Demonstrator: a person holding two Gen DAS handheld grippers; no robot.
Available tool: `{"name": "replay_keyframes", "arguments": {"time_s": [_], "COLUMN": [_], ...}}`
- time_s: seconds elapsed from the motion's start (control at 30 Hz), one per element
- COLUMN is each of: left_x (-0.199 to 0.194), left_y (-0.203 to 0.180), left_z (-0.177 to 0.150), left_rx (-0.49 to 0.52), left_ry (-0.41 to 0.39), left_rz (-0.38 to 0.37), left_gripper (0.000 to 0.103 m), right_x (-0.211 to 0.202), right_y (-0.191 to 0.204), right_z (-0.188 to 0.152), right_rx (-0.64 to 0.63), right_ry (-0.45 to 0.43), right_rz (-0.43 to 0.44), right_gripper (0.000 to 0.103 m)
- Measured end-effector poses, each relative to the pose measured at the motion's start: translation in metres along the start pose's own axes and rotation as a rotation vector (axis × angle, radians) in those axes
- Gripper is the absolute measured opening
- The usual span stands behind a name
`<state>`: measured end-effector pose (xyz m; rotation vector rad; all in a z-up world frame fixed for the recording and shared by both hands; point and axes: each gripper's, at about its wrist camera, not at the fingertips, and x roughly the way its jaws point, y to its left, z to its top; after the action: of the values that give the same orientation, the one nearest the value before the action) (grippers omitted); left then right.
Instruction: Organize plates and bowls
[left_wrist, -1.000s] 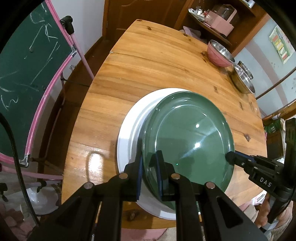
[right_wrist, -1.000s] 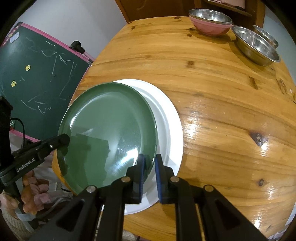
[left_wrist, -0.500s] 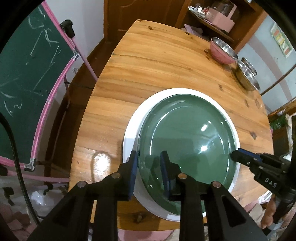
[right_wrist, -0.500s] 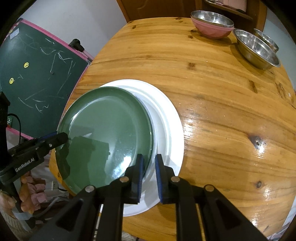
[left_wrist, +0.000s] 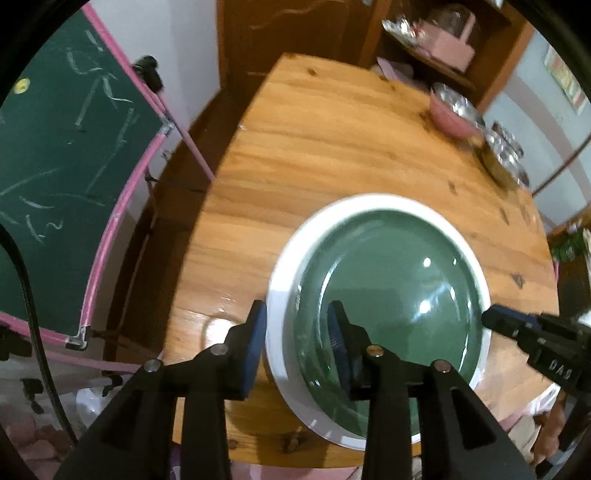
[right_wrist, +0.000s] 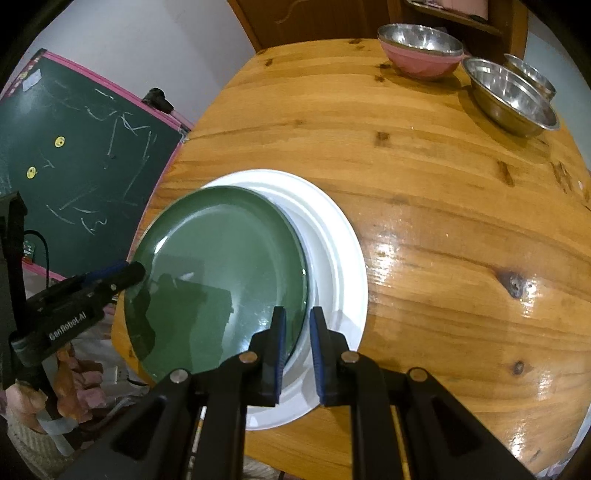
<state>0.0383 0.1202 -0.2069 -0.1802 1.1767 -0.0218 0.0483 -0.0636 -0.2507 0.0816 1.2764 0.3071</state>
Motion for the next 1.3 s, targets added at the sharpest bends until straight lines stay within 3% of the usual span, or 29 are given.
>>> {"name": "replay_keyframes", "arguments": {"time_s": [0.13,0.47,0.53,0.57,0.6,0.67,0.83,1.0,1.2,1.3], "left_x": [-0.018,-0.031,-0.041,-0.05,-0.056,-0.072,-0.117,-0.158,-0.193,-0.205], "left_y": [0.003,-0.029,-0.038,-0.046,-0.051,-0.062,-0.097,-0.132,-0.175,-0.193], "left_z": [-0.001,0.003,0.009,0.013,0.016,0.024,0.044,0.063,0.083,0.094], "left_rx": [-0.013,0.043,0.061,0.075,0.082,0.096,0.161,0.207,0.244,0.243], "left_ry": [-0.046,-0.053,-0.071,-0.088,-0.1,-0.144,-0.24,-0.327,-0.382,-0.397], "left_rz": [-0.012,-0.061,-0.072,-0.083,-0.088,-0.099,-0.14,-0.171,-0.201,-0.217], "left_gripper": [0.033,0.034,0.037,0.044,0.057,0.065,0.067,0.082,0.088,0.096], "right_x": [-0.004,-0.024,-0.03,-0.036,-0.04,-0.053,-0.092,-0.141,-0.209,-0.241], "right_y": [0.004,0.003,0.001,0.0,0.0,-0.002,-0.012,-0.021,-0.045,-0.061], "right_z": [-0.002,-0.001,0.001,0.002,0.004,0.007,0.017,0.029,0.044,0.052], "right_rx": [-0.018,-0.016,-0.012,-0.01,-0.01,-0.008,0.004,-0.011,0.013,0.045], "right_ry": [-0.008,-0.049,-0.058,-0.066,-0.071,-0.085,-0.142,-0.207,-0.308,-0.351], "right_rz": [0.003,0.009,0.014,0.017,0.02,0.029,0.039,0.028,0.008,0.01], "right_gripper": [0.013,0.013,0.013,0.013,0.013,0.013,0.013,0.013,0.015,0.033]}}
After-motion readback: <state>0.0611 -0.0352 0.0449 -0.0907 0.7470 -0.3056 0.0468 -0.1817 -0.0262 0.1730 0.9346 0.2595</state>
